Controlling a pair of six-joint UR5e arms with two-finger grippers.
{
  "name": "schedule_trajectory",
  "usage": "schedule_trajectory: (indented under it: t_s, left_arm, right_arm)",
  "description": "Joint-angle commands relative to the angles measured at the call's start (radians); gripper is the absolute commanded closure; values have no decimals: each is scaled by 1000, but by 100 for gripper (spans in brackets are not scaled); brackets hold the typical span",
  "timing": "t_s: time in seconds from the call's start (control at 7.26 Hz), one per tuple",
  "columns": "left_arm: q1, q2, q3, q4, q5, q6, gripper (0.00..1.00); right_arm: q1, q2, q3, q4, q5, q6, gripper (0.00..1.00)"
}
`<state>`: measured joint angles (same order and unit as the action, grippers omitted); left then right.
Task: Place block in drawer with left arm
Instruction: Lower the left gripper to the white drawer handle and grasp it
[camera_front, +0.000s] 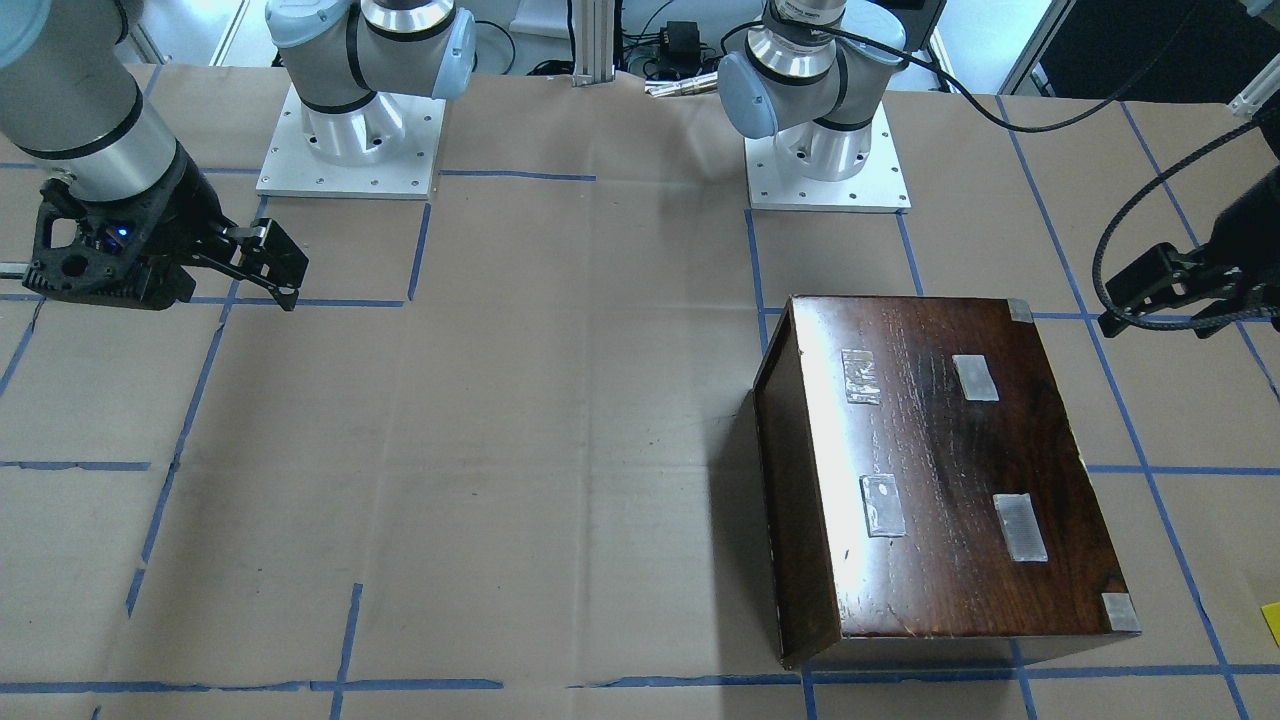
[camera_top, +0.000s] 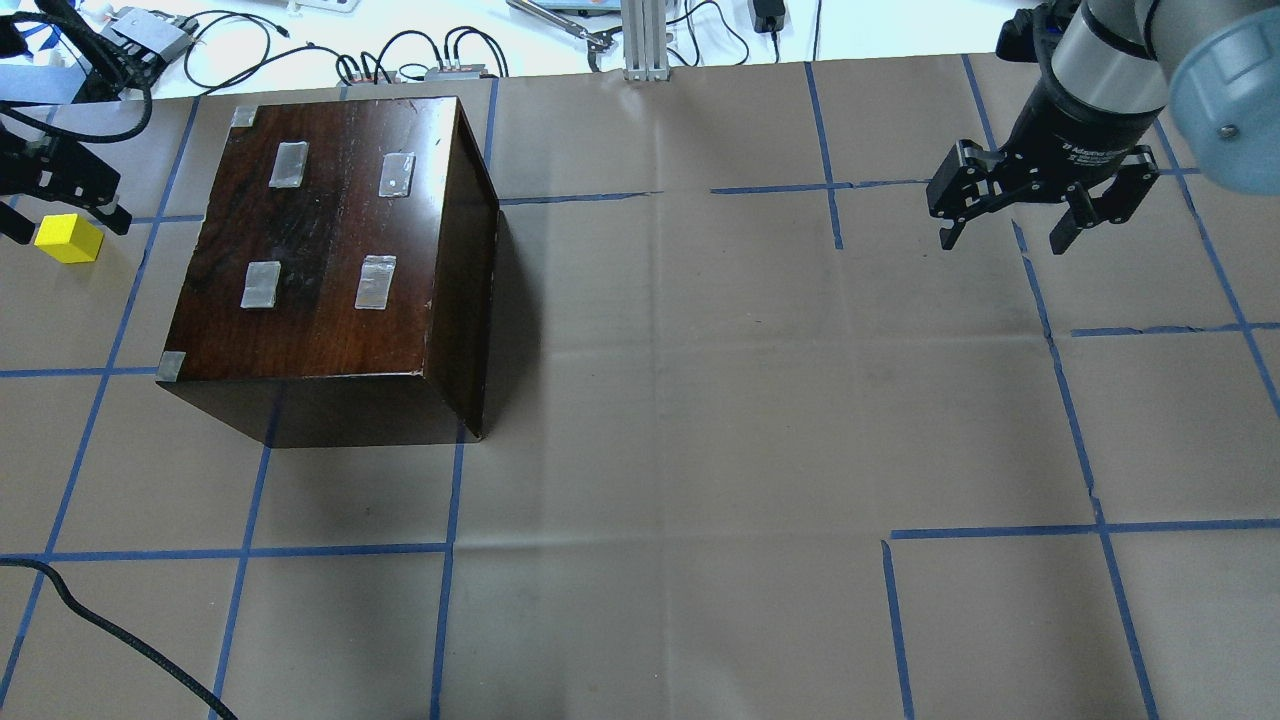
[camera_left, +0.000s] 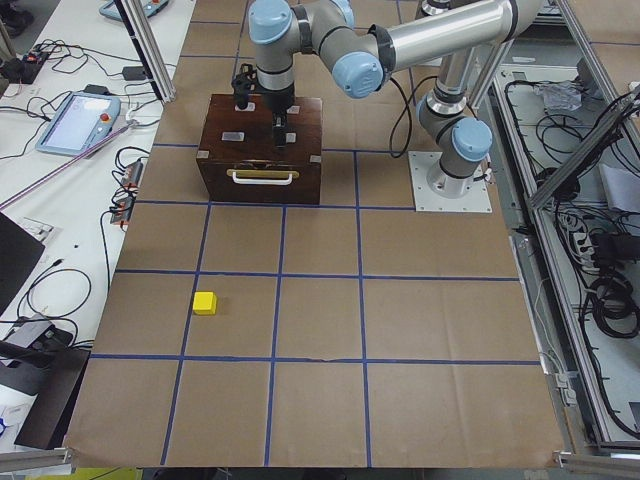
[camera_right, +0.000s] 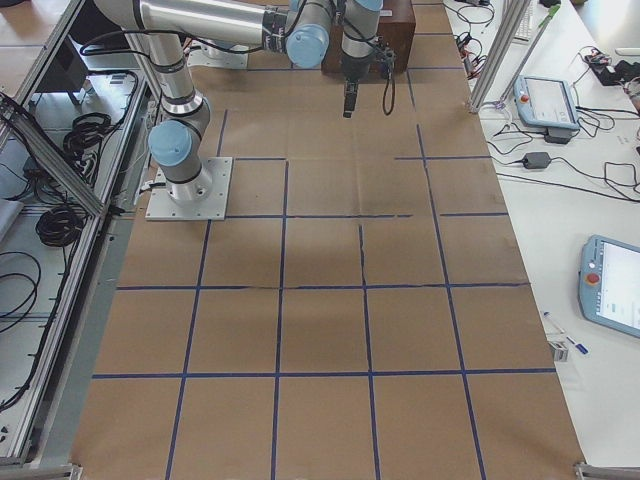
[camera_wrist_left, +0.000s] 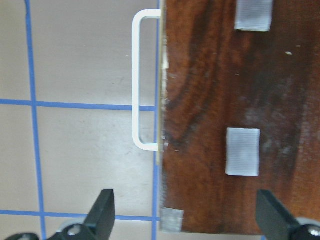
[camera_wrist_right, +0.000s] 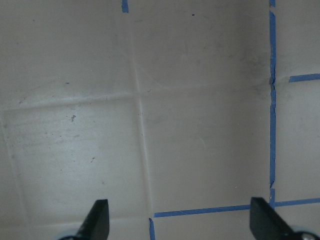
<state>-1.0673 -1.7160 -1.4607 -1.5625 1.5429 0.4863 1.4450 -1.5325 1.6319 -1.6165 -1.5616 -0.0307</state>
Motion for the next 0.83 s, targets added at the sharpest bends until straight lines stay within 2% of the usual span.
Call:
schedule_trajectory:
  t_s: [0.0, 0.41, 0.69]
  left_arm:
    - [67, -54, 45, 1, -88, 57, 0]
    - [83, -89, 14, 32, -99, 91, 1]
    - [83, -129, 14, 33, -167, 80, 1]
  right_arm:
    - [0, 0, 0, 0, 0, 0, 0]
    - [0, 0, 0, 0, 0, 0, 0]
    - [0, 0, 0, 1, 0, 0, 0]
